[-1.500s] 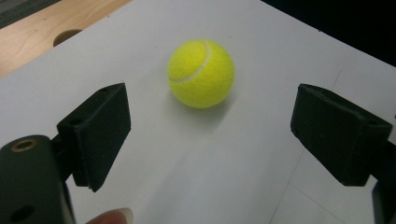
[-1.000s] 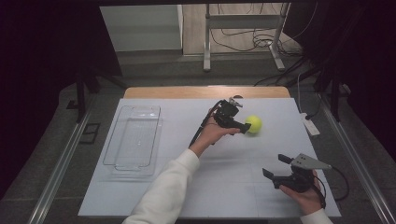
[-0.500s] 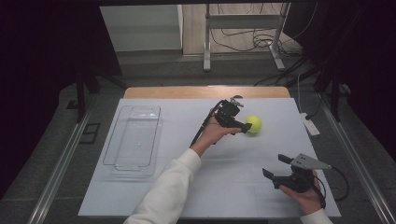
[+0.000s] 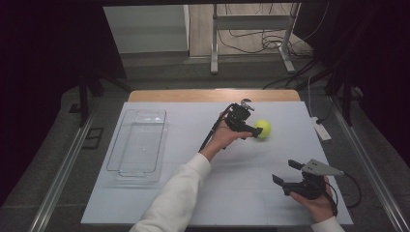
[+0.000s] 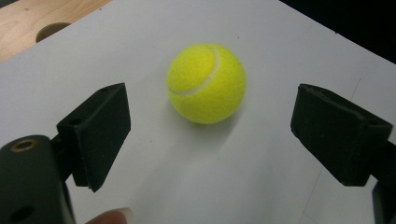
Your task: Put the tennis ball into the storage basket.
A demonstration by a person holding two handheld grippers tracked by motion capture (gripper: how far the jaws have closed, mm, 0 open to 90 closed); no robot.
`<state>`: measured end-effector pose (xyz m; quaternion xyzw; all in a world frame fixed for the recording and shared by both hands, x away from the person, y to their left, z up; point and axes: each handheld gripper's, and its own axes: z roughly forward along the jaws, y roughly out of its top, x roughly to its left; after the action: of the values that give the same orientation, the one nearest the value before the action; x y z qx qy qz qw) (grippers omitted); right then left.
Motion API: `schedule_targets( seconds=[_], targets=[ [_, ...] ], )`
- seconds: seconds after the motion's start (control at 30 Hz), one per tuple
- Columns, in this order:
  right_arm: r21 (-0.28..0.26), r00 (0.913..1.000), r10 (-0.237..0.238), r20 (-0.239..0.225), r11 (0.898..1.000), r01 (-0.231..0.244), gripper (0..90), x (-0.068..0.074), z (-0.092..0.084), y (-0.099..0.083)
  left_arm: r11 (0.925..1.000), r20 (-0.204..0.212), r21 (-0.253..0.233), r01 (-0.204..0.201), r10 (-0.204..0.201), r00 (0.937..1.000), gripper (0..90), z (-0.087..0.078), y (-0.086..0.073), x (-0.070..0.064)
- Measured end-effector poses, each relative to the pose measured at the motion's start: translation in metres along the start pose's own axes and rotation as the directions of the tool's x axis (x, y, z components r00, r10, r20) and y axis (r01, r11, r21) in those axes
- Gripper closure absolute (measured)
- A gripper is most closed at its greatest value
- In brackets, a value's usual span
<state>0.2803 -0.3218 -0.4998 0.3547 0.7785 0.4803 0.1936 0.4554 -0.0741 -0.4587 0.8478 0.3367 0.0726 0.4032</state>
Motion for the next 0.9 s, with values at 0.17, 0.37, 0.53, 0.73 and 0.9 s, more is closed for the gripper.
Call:
schedule_targets(
  seconds=[0.17,0.37,0.53,0.73,0.9],
  targets=[
    [0.0,1.0,0.0,0.0,1.0,0.0,12.9,0.0,0.0,0.0,1.0,0.003,0.002,0.002,-0.002,1.0,13.4,0.003,0.002,-0.001],
    [0.0,1.0,0.002,0.0,1.0,-0.002,12.9,0.0,0.0,0.0,1.0,0.003,0.008,0.006,-0.006,1.0,13.4,0.007,0.003,0.0],
    [-0.003,1.0,0.004,-0.001,1.0,-0.004,12.9,0.0,-0.001,0.0,0.9998,0.002,0.014,0.014,-0.014,0.9999,13.4,0.011,0.002,0.001],
    [-0.004,1.0,0.005,-0.001,1.0,-0.005,12.9,0.0,-0.001,-0.001,0.9997,-0.001,0.017,0.019,-0.019,0.9998,13.5,0.015,0.004,0.002],
    [-0.006,1.0,0.006,-0.002,1.0,-0.006,12.9,0.0,-0.001,-0.001,0.9995,-0.001,0.022,0.022,-0.022,0.9998,13.4,0.019,0.006,0.002]
  ],
)
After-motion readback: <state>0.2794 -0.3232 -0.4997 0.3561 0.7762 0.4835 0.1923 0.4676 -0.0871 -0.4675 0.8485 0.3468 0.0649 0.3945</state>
